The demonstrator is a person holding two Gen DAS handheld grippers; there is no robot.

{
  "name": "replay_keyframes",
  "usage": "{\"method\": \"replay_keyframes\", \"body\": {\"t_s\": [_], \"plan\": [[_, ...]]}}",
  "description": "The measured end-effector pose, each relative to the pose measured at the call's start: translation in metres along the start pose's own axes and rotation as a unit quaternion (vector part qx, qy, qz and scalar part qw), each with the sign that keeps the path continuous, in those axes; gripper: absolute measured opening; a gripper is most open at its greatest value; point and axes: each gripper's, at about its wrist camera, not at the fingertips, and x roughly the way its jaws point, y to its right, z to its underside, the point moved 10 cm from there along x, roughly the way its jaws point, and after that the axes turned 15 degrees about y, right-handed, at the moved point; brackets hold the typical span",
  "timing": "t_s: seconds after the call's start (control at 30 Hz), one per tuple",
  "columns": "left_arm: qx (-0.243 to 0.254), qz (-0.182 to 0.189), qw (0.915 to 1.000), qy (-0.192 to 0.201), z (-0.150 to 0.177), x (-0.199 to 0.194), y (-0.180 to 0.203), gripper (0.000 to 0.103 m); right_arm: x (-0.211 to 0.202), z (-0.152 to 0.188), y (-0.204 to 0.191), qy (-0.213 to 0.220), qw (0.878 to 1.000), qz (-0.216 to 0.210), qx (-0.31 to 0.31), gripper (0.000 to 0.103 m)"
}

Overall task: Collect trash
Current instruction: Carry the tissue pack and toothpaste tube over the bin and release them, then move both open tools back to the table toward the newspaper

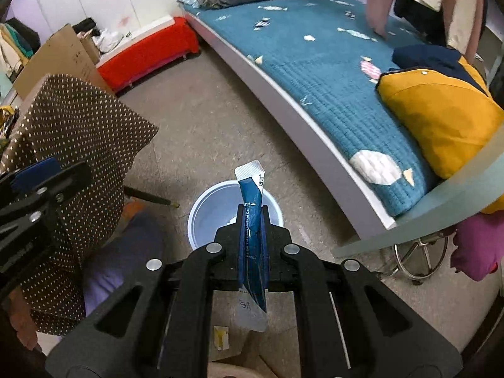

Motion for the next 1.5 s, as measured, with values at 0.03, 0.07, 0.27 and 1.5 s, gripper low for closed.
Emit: {"method": "replay_keyframes", "body": {"t_s": [0.03, 0.07, 0.27, 1.5], "plan": [[-0.004, -0.003, 1.0, -0.002, 0.003, 0.0, -0.006, 0.057, 0.004, 0.002, -0.005, -0.006, 1.0, -0.005, -0.003, 0.008], [-0.006, -0.006, 1.0, -0.005, 0.006, 0.0, -0.011, 0.057, 0.008, 0.003, -0.009, -0.009, 1.0, -0.008, -0.005, 0.008], [-0.028, -0.03, 0.9989, -0.023, 0.022, 0.002, -0.043, 0.057, 0.029, 0.002, -0.04, -0.026, 0.999, -0.032, -0.027, 0.01], [-0.036, -0.03, 0.9988, 0.013, 0.009, -0.046, -0.047, 0.06, -0.025, -0.013, -0.053, 0.027, 0.998, -0.017, -0.046, 0.083]]}}
